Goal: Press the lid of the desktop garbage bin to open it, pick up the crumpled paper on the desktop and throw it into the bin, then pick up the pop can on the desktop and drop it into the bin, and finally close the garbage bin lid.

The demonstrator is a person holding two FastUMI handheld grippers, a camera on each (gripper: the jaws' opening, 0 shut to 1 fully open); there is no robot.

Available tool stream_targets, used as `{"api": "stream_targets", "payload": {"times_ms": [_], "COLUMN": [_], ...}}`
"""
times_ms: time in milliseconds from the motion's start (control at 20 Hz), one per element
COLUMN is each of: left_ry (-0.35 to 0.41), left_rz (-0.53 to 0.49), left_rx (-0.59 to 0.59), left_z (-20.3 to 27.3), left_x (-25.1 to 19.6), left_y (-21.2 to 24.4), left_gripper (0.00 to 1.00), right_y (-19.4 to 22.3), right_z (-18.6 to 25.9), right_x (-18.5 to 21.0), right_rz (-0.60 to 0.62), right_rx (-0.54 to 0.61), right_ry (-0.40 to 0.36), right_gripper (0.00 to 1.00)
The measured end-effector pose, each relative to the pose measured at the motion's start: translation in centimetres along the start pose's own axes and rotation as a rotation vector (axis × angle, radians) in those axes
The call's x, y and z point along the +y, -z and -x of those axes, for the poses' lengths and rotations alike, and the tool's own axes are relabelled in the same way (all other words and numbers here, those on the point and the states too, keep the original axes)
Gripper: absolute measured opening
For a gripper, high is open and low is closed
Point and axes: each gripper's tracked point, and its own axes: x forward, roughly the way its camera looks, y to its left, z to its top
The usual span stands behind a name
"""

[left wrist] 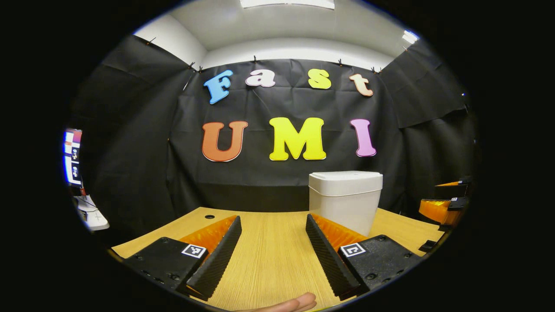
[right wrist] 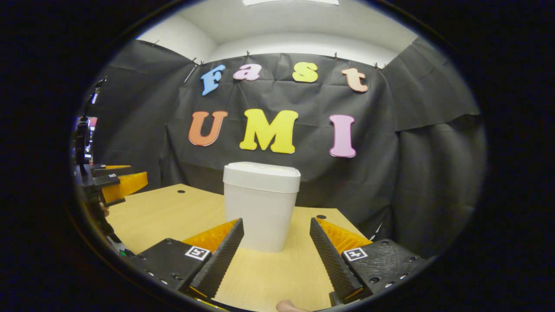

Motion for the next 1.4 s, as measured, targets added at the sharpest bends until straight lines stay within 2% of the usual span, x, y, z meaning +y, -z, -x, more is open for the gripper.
{"api": "stream_targets", "payload": {"times_ms": [100, 300, 500, 650, 700, 750, 950, 1150, 1350, 1400], "left_ry": [0.008, 0.018, 0.035, 0.048, 0.049, 0.046, 0.033, 0.023, 0.019, 0.016], "left_rz": [-0.003, -0.002, -0.025, -0.028, -0.028, -0.029, -0.022, -0.02, -0.023, -0.025], "left_rx": [-0.005, -0.005, -0.002, 0.001, 0.005, 0.007, 0.023, 0.051, 0.054, 0.054], "left_z": [0.2, 0.2, 0.2, 0.3, 0.2, 0.2, -0.3, -1.0, -0.9, -0.9], "left_x": [-0.3, -0.8, -1.5, -1.8, -1.7, -1.5, -1.1, -0.8, -0.7, -0.5], "left_y": [0.1, 0.2, 0.5, 0.4, 0.6, 0.7, 1.3, 2.2, 2.3, 2.3], "left_gripper": [0.96, 0.96, 0.96, 0.96, 0.96, 0.96, 0.96, 0.96, 0.96, 0.96], "right_y": [0.2, 0.1, 1.1, 1.6, 1.6, 1.6, 1.6, 2.0, 2.2, 2.2], "right_z": [0.4, 0.5, -0.2, -0.4, -0.5, -0.6, -0.6, -0.7, -0.8, -0.8], "right_x": [-0.9, -1.7, -1.3, -1.1, -1.2, -1.2, -0.8, -0.8, -0.6, -0.5], "right_rz": [-0.017, 0.034, 0.038, 0.018, 0.014, 0.011, 0.015, 0.038, 0.029, 0.025], "right_rx": [-0.013, -0.047, -0.02, 0.003, 0.006, 0.007, 0.009, 0.013, 0.02, 0.019], "right_ry": [0.023, 0.062, 0.054, 0.04, 0.041, 0.042, 0.032, 0.038, 0.031, 0.03], "right_gripper": [0.95, 0.95, 0.98, 0.95, 0.98, 0.95, 0.95, 0.98, 0.95, 0.98]}}
